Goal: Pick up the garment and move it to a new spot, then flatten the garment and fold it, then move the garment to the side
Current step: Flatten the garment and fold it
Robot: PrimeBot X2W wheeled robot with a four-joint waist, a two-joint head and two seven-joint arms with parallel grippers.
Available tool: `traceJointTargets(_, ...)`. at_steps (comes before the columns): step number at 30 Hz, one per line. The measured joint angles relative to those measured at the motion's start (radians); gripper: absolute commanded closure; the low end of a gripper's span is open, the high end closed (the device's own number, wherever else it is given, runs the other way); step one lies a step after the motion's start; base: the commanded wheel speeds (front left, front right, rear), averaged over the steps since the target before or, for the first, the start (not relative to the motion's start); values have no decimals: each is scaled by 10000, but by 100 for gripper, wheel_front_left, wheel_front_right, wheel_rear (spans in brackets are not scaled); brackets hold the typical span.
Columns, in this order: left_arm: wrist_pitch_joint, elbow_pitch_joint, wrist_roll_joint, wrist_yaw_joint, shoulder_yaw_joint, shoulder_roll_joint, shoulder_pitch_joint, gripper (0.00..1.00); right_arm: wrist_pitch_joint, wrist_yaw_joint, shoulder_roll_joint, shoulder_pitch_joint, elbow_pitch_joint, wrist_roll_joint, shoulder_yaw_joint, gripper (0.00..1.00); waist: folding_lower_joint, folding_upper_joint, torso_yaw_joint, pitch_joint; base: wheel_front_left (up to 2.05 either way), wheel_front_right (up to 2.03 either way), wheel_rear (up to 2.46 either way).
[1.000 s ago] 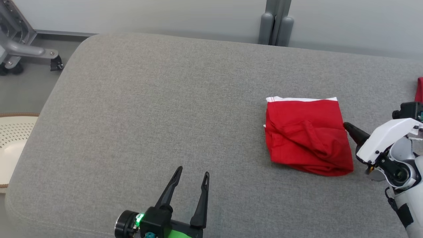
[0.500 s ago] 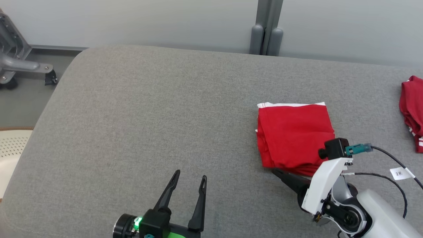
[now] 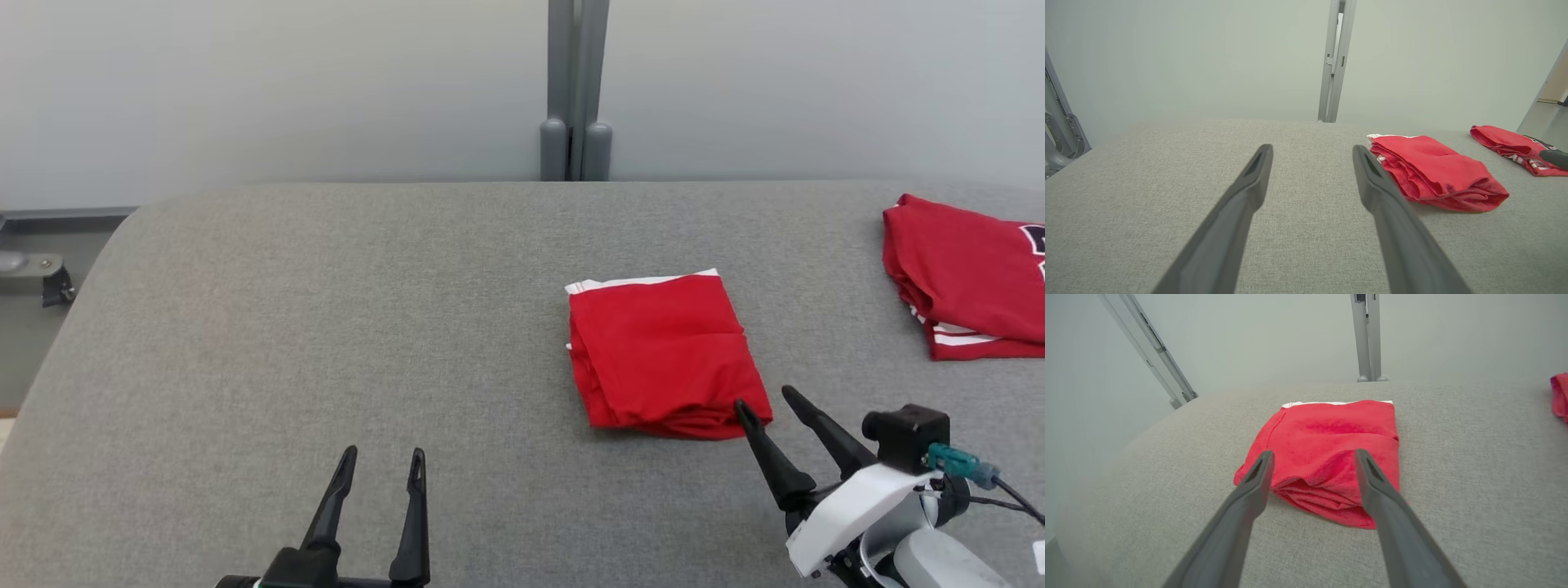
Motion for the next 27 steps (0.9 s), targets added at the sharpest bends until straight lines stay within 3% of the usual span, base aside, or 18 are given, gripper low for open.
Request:
traceJointTargets(5,0,-104,121,-31,585,0,248,0,-591,0,489,253,823,-1250,-671,0,0,0,-510,-304,0,0,0)
traceJointTargets(11,0,-186,109,-31,899,0,539,0,-627,0,1346,1089,-416,-2692,-2052,0,0,0,-992,-662,0,0,0)
traceJointTargets(27,0,-265,180,-159,1195,0,1087,0,-633,0,2270,2410,-988,-3703,-3141,0,0,0,-1265,-1293,0,0,0)
